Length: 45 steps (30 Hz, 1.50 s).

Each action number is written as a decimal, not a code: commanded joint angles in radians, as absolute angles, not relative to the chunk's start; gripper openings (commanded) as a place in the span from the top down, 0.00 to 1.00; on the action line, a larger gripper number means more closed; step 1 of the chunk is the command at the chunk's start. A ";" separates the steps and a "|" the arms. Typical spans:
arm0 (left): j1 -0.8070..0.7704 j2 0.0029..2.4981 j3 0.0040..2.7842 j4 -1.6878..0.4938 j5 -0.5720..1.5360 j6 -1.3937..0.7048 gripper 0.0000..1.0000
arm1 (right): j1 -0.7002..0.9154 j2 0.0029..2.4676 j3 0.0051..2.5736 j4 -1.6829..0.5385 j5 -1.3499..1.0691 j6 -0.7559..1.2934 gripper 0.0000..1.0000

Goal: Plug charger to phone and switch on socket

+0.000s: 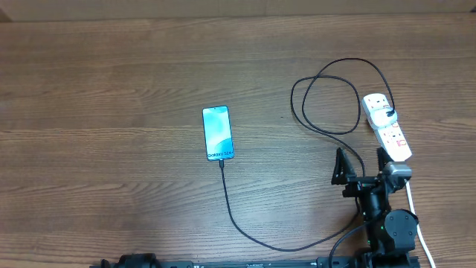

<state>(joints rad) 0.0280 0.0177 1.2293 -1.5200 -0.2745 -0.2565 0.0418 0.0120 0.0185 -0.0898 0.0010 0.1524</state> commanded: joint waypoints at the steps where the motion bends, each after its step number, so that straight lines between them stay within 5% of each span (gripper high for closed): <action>1: 0.026 0.004 1.228 -1.518 -0.287 -0.267 0.00 | -0.014 0.004 0.008 -0.084 0.009 0.148 0.00; 45: 0.026 0.004 1.228 -1.518 -0.287 -0.267 0.00 | -0.035 0.005 0.008 -0.080 0.059 0.091 0.00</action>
